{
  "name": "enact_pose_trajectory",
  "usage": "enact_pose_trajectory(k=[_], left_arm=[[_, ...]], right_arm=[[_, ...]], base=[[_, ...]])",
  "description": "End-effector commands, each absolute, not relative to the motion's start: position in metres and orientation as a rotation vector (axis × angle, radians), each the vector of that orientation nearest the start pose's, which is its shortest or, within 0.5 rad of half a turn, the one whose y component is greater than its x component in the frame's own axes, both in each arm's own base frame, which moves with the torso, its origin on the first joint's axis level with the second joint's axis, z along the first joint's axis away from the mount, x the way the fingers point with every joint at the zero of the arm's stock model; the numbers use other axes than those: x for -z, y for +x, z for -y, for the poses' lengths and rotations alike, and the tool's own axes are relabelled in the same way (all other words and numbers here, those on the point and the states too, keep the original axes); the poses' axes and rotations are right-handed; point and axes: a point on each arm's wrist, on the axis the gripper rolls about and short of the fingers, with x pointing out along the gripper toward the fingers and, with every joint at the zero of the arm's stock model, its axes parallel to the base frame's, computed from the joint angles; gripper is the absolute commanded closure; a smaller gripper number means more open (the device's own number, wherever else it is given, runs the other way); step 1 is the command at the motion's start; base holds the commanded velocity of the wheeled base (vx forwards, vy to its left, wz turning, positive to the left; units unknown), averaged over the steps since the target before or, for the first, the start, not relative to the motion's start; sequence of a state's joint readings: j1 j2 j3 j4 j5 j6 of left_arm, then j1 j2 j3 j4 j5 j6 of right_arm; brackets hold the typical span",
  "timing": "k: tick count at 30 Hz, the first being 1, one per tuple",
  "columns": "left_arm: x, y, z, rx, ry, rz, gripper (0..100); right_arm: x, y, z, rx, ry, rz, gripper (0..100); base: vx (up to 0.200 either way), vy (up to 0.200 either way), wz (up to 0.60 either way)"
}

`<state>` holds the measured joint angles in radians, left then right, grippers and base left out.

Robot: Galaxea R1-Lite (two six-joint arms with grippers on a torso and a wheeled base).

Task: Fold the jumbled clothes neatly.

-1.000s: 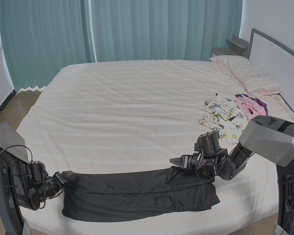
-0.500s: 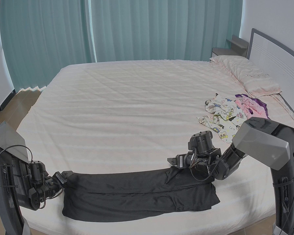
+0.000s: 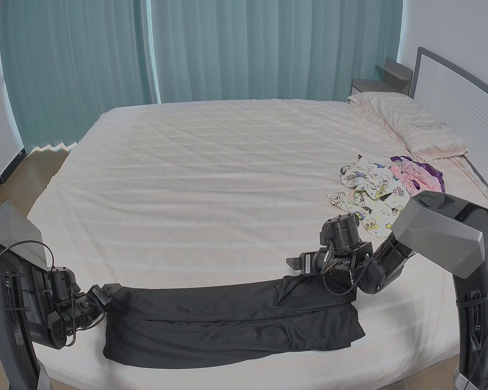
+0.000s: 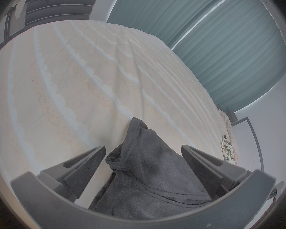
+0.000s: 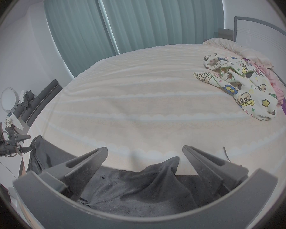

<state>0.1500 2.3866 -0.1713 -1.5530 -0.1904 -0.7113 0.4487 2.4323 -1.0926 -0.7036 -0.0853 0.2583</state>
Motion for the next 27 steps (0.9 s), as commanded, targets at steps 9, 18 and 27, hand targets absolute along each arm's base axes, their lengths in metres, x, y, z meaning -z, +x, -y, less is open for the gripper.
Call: enact_pose_trajectory(k=[9, 18, 27], left_arm=[[0.041, 0.252, -0.034, -0.192, -0.798, -0.628, 0], [0.04, 0.252, -0.034, -0.191, -0.799, -0.63, 0], [0.039, 0.252, -0.034, -0.19, -0.8, -0.626, 0]], right_arm=[[0.018, 0.37, -0.222, -0.408, 0.005, -0.634, 0], [0.04, 0.369, -0.231, -0.45, -0.033, -0.67, 0], [0.049, 0.365, -0.236, -0.463, -0.059, -0.686, 100]], base=[[0.0, 0.0, 0.0], [0.0, 0.0, 0.0], [0.0, 0.0, 0.0]])
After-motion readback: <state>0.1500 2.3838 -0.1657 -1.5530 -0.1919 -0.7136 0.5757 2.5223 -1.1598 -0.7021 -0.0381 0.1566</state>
